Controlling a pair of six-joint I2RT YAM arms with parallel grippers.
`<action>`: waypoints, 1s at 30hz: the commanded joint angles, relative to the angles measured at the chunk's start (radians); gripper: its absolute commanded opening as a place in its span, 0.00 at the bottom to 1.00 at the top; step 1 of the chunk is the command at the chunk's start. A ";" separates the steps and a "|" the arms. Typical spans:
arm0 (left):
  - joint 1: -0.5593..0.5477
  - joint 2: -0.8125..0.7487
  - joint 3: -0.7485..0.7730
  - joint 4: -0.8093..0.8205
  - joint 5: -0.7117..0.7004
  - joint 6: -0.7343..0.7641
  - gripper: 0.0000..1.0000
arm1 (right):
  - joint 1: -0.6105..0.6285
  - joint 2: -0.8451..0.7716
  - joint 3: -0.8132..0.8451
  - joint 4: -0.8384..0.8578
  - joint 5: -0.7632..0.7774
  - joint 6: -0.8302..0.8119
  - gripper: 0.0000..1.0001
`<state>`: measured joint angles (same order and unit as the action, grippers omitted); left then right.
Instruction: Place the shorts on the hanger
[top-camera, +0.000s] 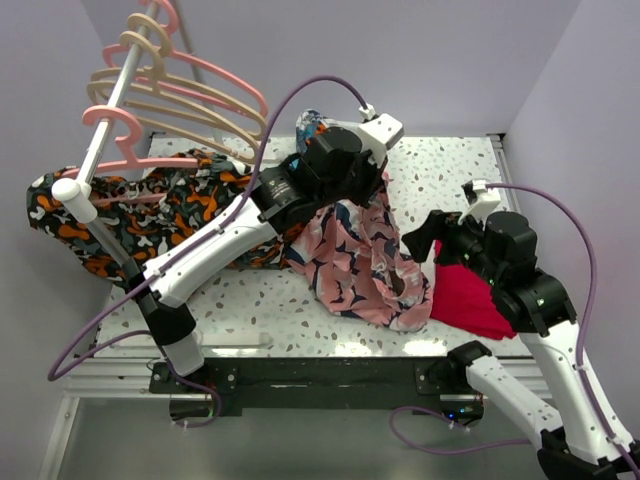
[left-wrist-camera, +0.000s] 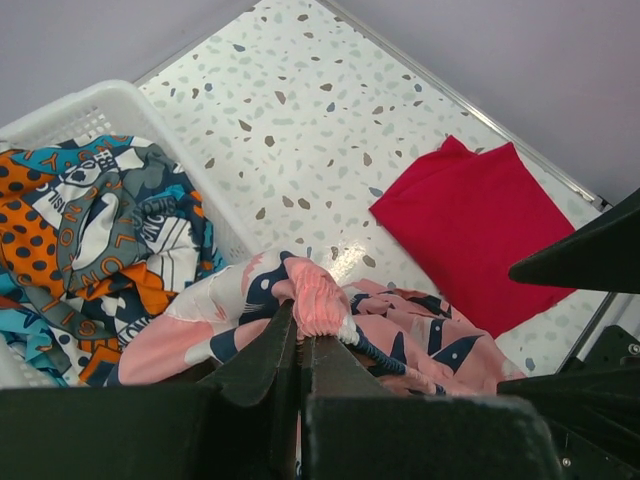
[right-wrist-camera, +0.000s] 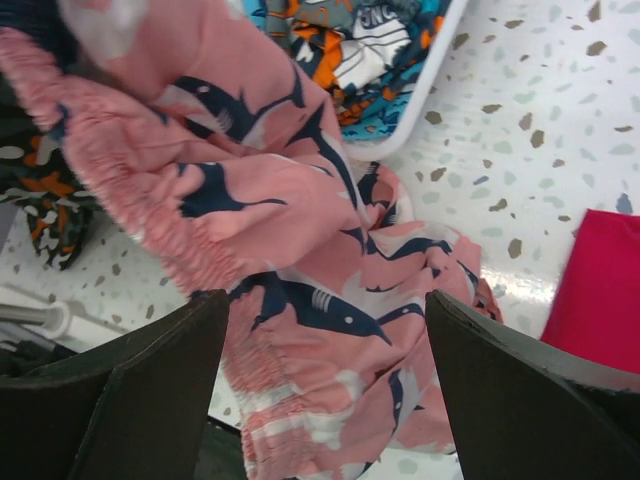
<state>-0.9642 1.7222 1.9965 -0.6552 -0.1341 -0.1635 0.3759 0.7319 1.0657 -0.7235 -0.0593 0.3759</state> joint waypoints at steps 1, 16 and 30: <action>0.004 0.011 -0.013 0.026 -0.001 0.004 0.00 | 0.015 0.011 0.042 0.067 -0.088 -0.012 0.83; 0.019 0.069 -0.018 0.042 -0.004 -0.019 0.00 | 0.181 0.109 -0.016 0.078 0.074 -0.005 0.81; 0.022 -0.002 -0.264 0.150 -0.097 -0.062 0.00 | 0.301 0.141 -0.020 -0.138 0.705 0.202 0.03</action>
<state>-0.9493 1.7943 1.8507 -0.5941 -0.1787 -0.1909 0.6746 0.9115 0.9920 -0.7612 0.4091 0.5030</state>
